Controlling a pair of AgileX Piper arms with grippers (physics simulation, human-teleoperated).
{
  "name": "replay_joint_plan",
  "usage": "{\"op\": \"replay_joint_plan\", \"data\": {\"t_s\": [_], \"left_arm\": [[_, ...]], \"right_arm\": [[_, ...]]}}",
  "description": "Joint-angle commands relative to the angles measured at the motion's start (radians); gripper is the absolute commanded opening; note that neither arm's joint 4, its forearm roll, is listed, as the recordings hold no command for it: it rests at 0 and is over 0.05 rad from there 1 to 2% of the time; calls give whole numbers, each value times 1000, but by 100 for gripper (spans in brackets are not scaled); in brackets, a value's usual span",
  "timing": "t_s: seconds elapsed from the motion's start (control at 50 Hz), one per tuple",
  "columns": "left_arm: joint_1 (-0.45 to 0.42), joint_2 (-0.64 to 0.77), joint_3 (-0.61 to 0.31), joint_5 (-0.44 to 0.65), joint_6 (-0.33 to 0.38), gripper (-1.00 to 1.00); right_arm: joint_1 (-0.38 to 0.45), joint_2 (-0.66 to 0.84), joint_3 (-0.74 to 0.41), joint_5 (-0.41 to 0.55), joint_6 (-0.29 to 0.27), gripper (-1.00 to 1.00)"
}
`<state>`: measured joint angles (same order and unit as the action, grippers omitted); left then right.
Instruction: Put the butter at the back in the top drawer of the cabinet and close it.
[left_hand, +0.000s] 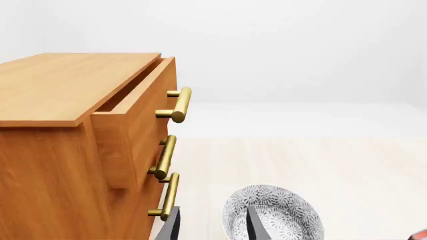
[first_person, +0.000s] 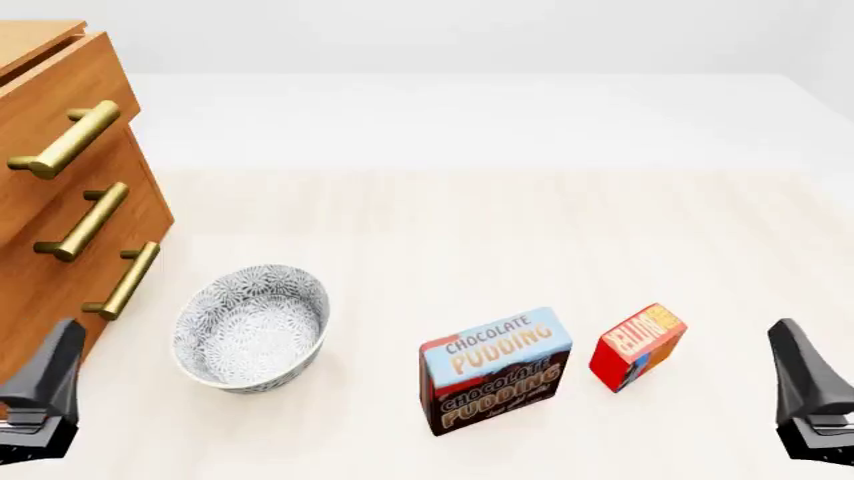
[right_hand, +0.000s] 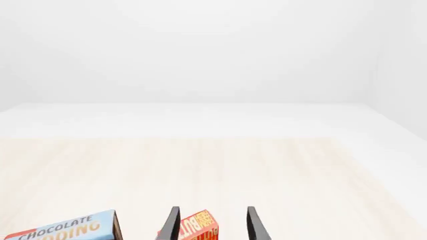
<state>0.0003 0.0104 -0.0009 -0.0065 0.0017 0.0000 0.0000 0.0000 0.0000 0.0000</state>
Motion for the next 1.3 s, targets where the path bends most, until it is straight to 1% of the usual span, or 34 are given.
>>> {"op": "replay_joint_plan", "data": {"t_s": [0.02, 0.32, 0.62, 0.64, 0.74, 0.84, 0.86, 0.88, 0.92, 0.94, 1.02, 1.22, 1.24, 1.3], "left_arm": [[-1, 6, -2, 1, 8, 100], [5, 7, -1, 4, 26, 100], [-7, -8, 0, 20, 83, 100], [-22, -5, 0, 25, 101, 100], [-36, 36, 0, -11, 147, 100], [-45, 31, -4, 3, 157, 100], [-47, 32, -6, 5, 170, 100], [-46, 23, -6, 13, 207, 100], [-47, 19, -21, 33, 196, 100], [-51, 14, -30, 46, 213, 100], [-55, 12, -49, 69, 228, 100], [-72, 22, -120, 125, 310, 100], [-78, 23, -128, 130, 327, 100], [-86, 29, -144, 139, 342, 100]], "right_arm": [[0, 0, 0, 0, 0, 100], [0, 0, 0, 0, 0, 100], [0, 0, 0, 0, 0, 100], [0, 0, 0, 0, 0, 100], [0, 0, 0, 0, 0, 100], [0, 0, 0, 0, 0, 100], [0, 0, 0, 0, 0, 100], [0, 0, 0, 0, 0, 100], [0, 0, 0, 0, 0, 100], [0, 0, 0, 0, 0, 100], [0, 0, 0, 0, 0, 100], [0, 0, 0, 0, 0, 100], [0, 0, 0, 0, 0, 100], [0, 0, 0, 0, 0, 100]]}}
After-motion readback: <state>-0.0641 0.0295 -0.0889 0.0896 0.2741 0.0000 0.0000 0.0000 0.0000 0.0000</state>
